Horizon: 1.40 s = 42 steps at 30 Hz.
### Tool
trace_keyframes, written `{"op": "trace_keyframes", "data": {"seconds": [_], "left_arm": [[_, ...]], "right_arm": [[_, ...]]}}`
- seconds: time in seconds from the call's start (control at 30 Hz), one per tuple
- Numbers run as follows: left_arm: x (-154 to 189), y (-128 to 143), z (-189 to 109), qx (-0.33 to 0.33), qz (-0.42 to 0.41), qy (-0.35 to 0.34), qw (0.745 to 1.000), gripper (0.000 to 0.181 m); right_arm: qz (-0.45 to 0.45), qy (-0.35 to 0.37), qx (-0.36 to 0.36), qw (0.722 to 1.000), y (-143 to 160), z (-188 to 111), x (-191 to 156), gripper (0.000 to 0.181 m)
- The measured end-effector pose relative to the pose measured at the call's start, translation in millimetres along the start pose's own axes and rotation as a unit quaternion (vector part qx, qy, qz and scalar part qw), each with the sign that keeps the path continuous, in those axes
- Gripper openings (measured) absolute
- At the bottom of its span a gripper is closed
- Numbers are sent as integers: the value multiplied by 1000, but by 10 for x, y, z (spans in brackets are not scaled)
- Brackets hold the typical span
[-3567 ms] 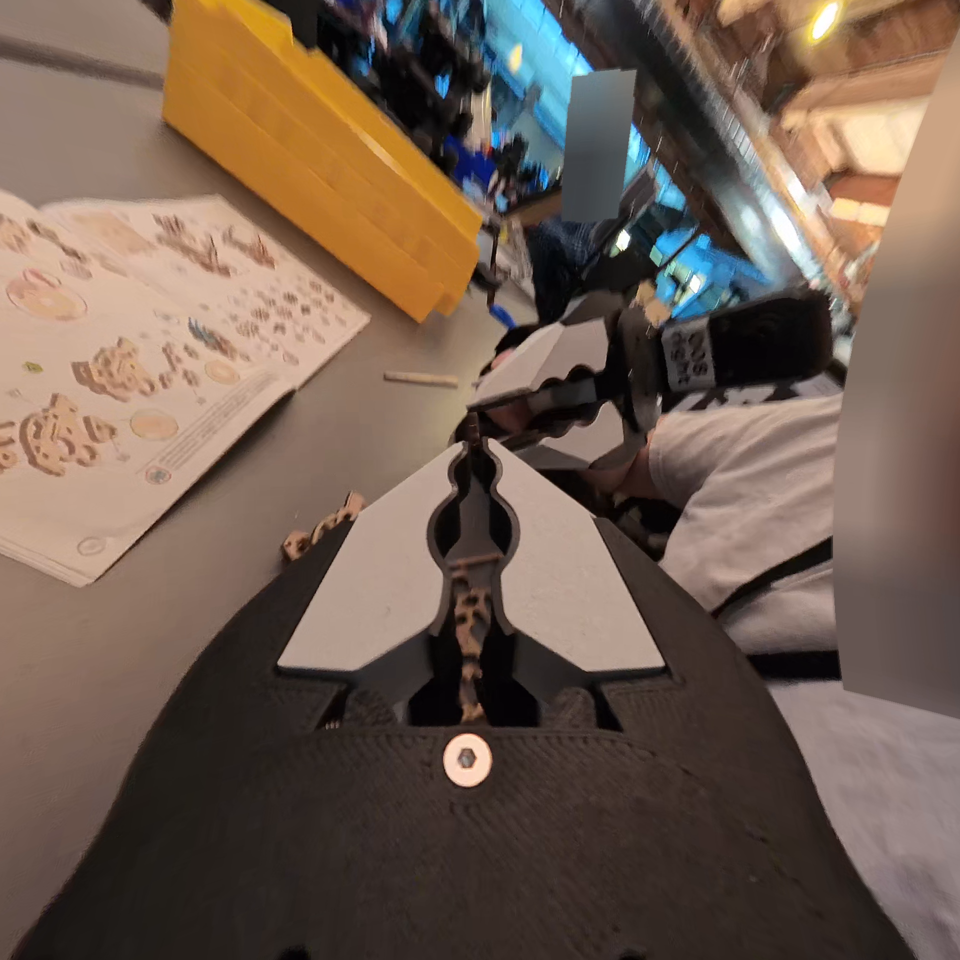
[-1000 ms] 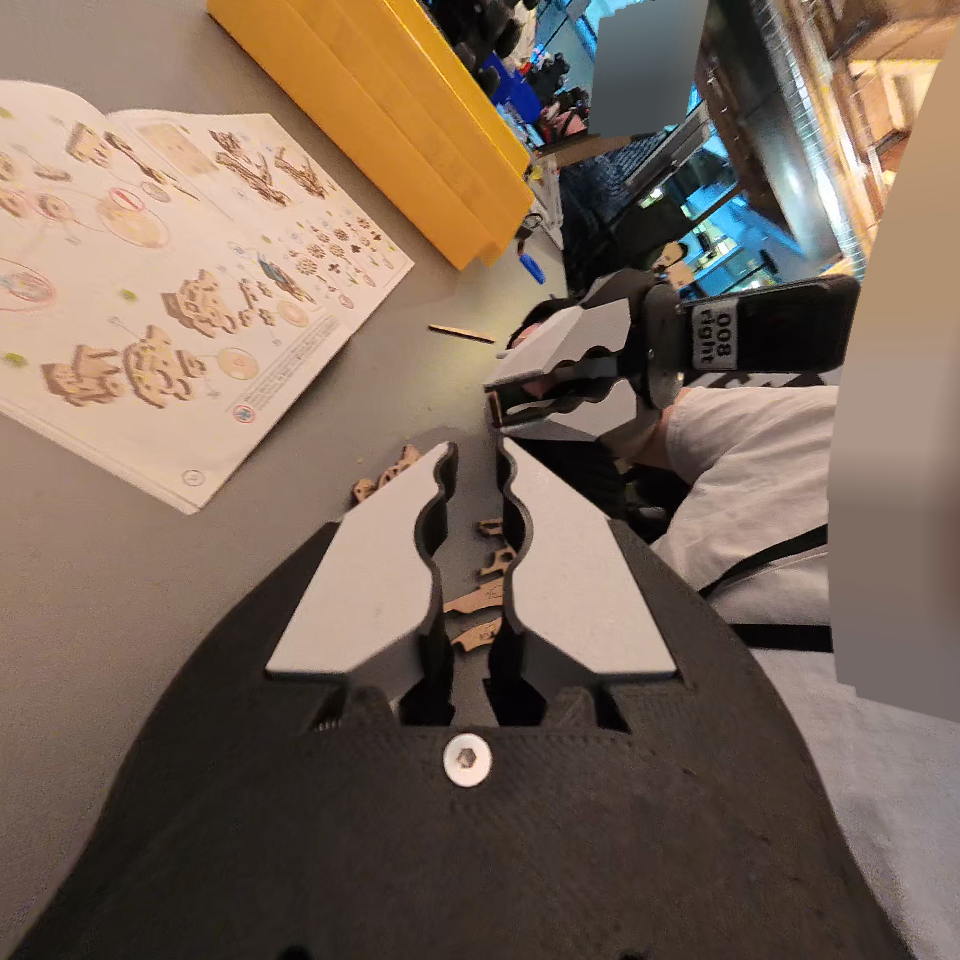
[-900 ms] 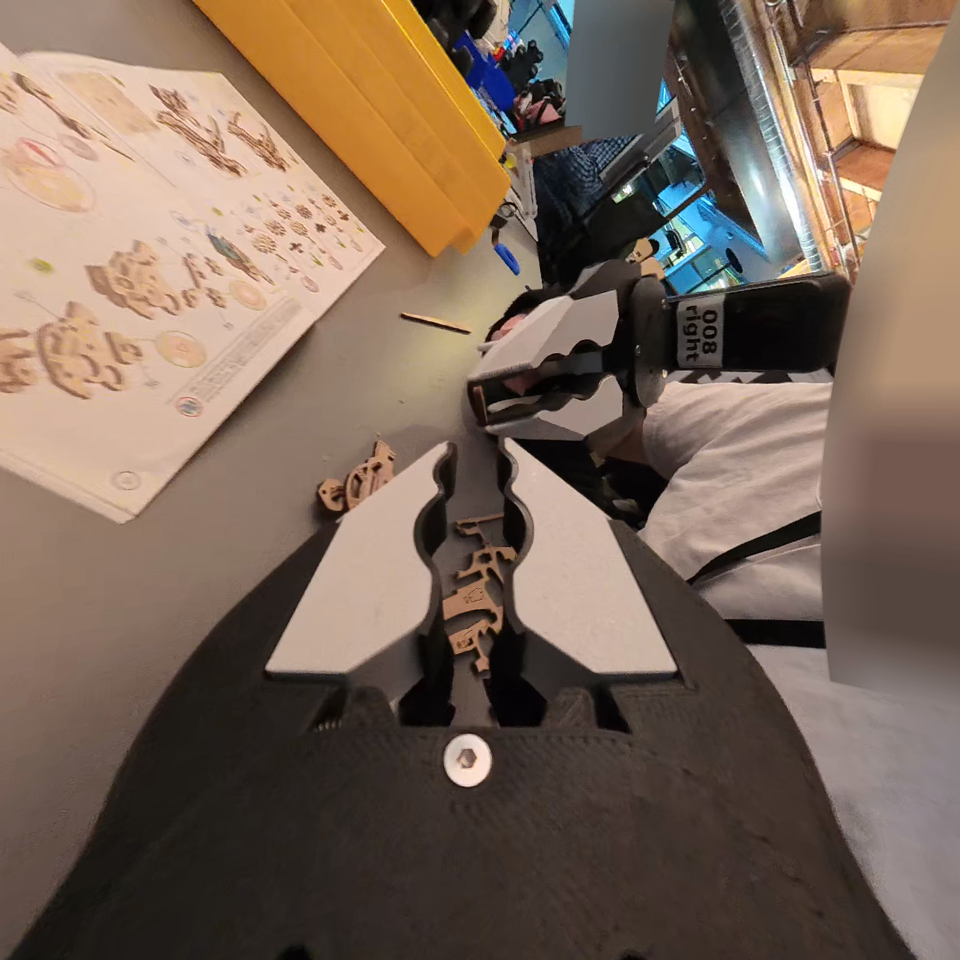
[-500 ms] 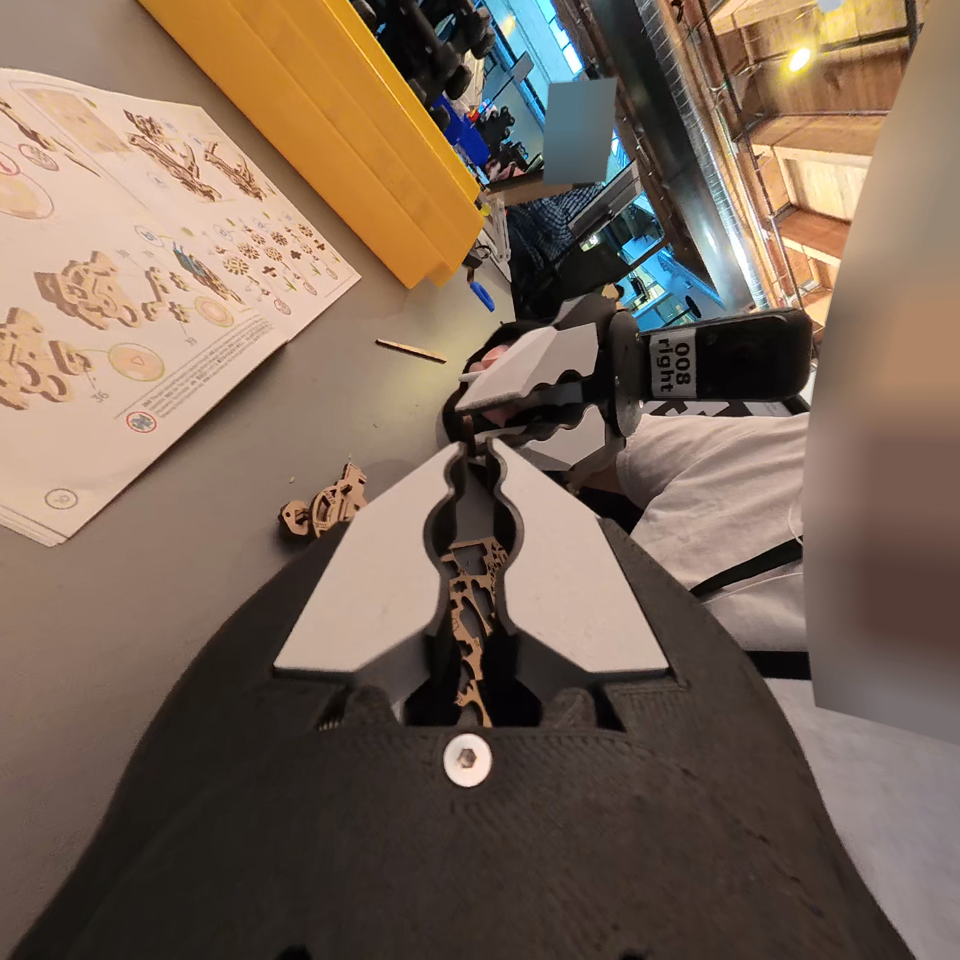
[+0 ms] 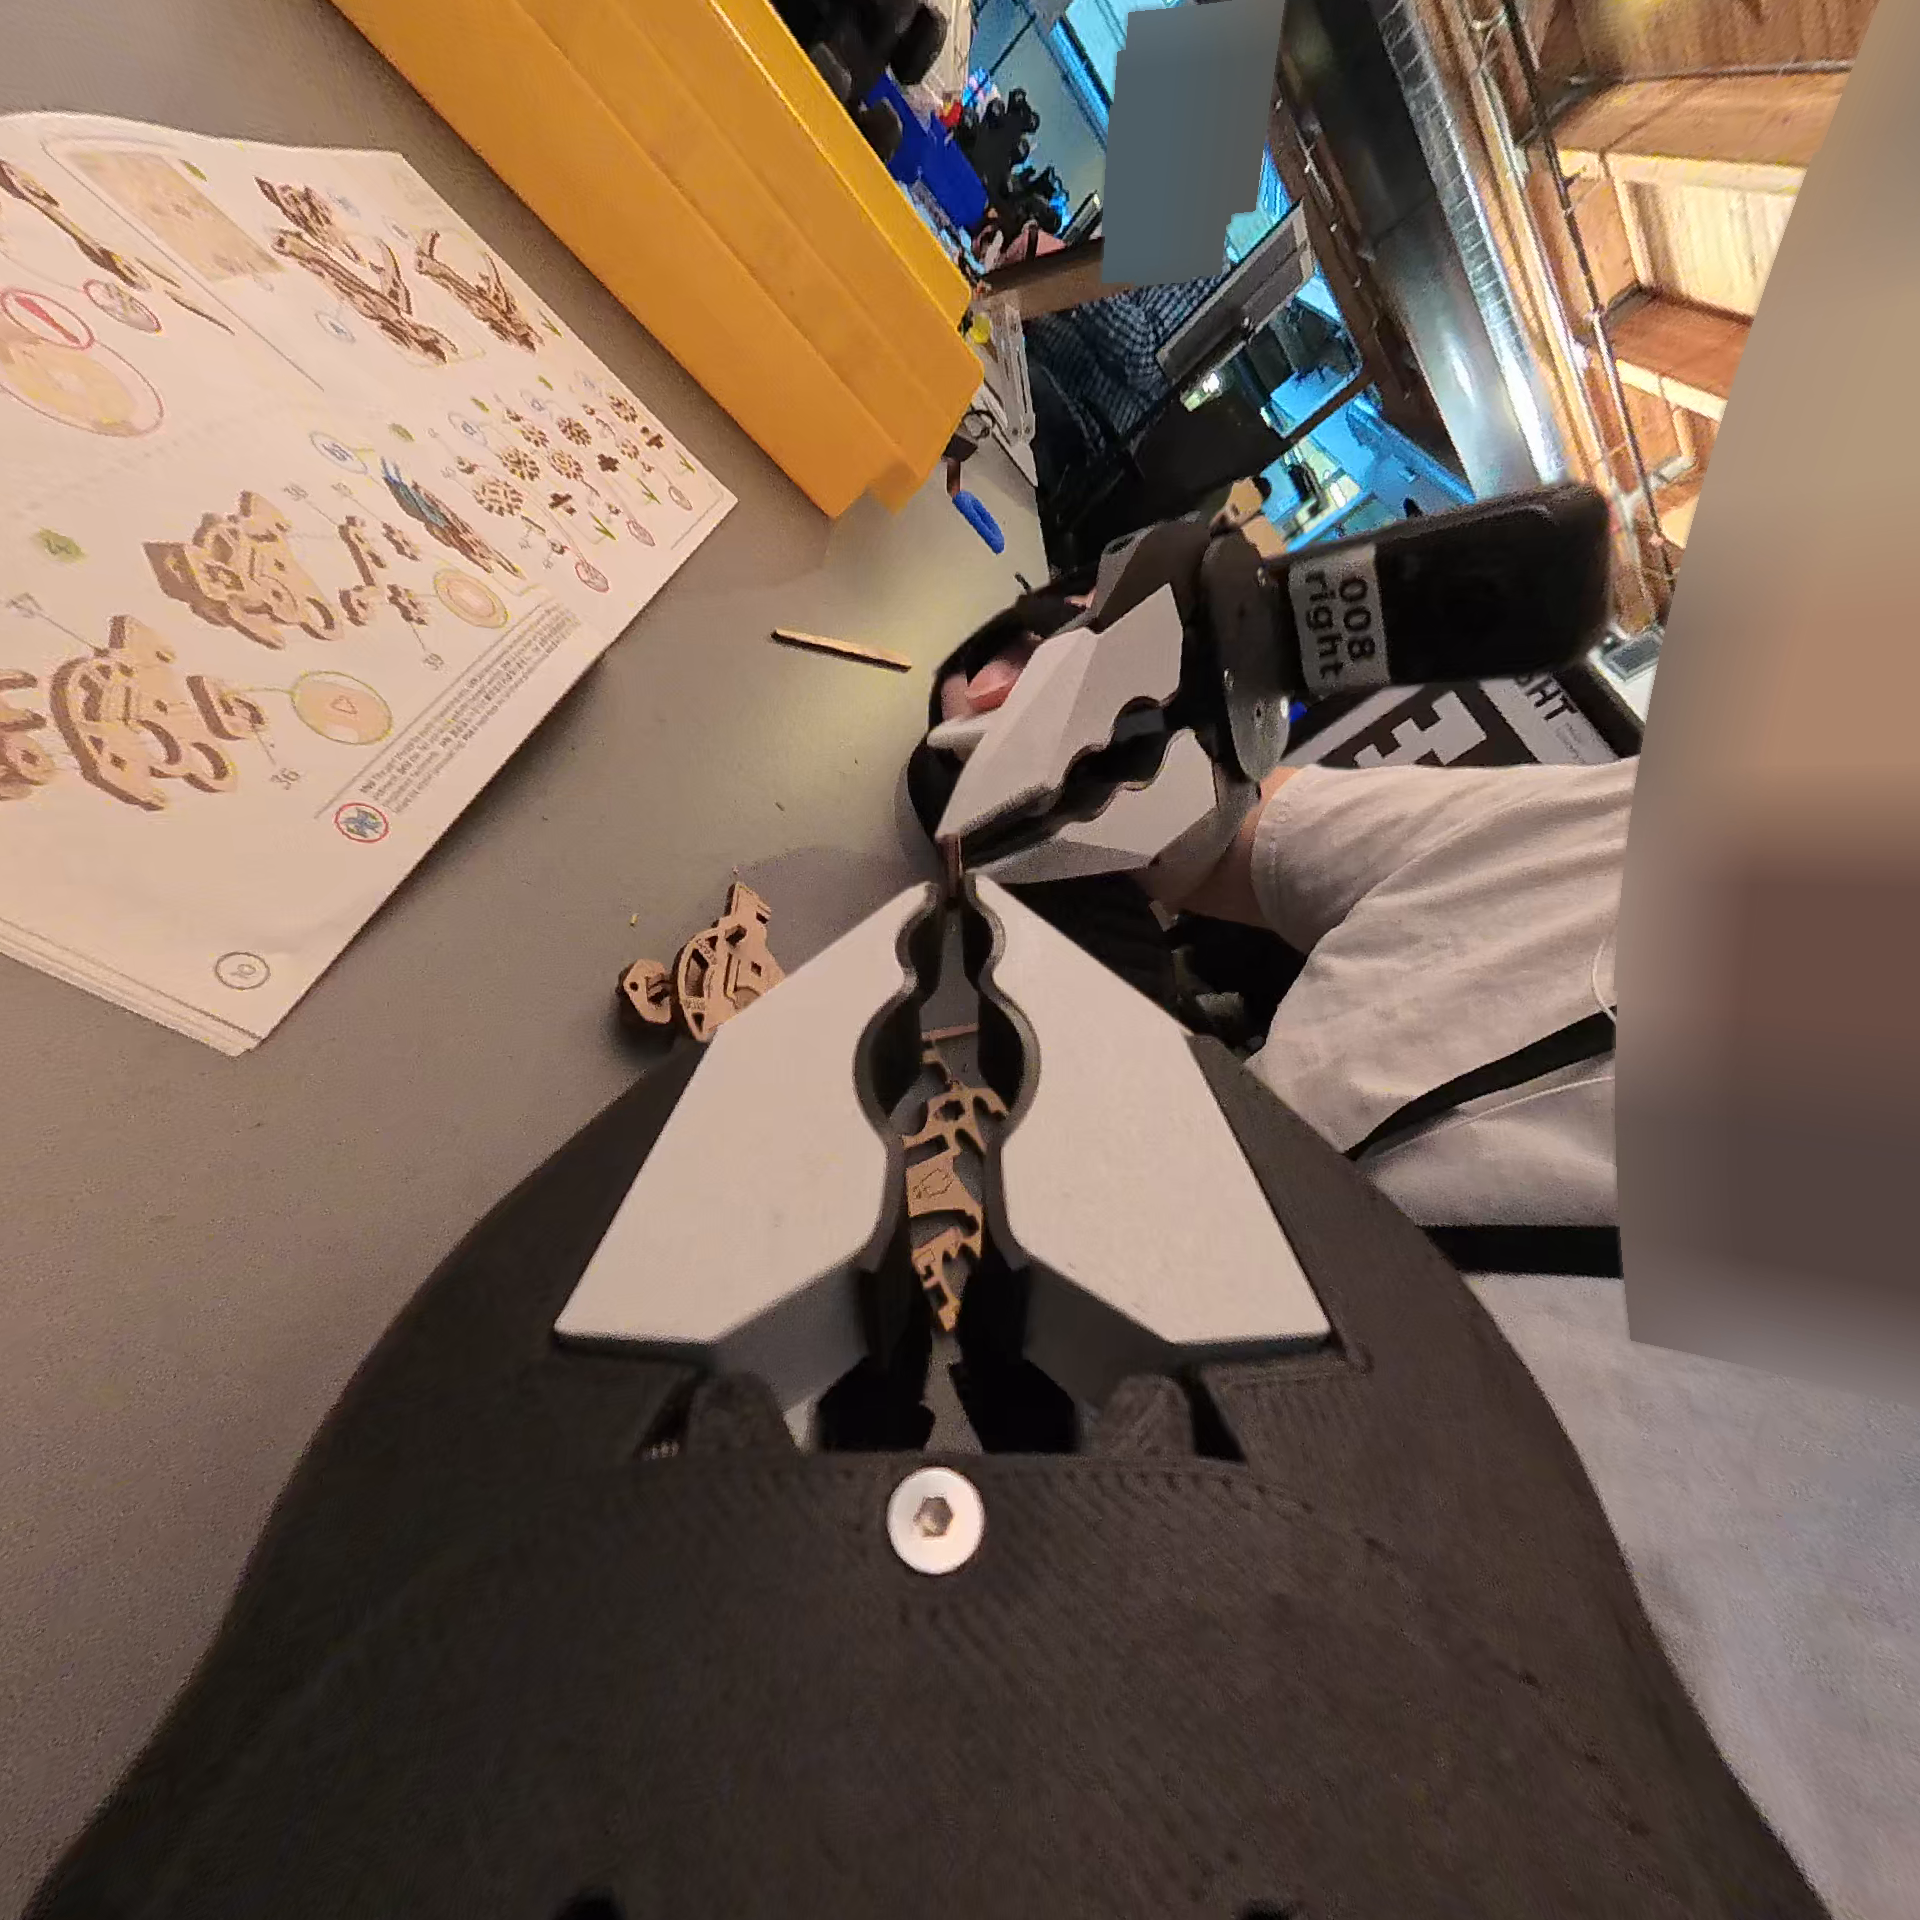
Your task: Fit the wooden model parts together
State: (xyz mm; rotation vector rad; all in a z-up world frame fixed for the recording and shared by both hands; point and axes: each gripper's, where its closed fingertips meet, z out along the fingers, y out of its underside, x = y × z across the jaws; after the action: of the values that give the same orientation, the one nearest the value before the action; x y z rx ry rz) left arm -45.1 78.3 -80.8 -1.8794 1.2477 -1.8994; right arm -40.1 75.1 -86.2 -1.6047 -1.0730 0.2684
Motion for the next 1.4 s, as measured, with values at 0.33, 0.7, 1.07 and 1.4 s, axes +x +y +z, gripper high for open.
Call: {"op": "trace_keyframes", "data": {"seconds": [0.33, 0.7, 1.07, 1.4], "left_arm": [[-100, 261, 39, -92, 31, -36, 995, 1], [-280, 154, -36, -151, -69, -49, 985, 1], [-413, 106, -36, -165, -121, -13, 979, 1], [-378, 160, -8, -180, -117, 3, 977, 1]], "right_arm": [[56, -147, 21, 987, 71, -102, -54, 23], [-176, -170, -50, 968, 96, 139, 108, 23], [-248, -218, -68, 942, 301, 332, 112, 10], [-236, -243, -44, 940, 303, 371, -15, 6]]}}
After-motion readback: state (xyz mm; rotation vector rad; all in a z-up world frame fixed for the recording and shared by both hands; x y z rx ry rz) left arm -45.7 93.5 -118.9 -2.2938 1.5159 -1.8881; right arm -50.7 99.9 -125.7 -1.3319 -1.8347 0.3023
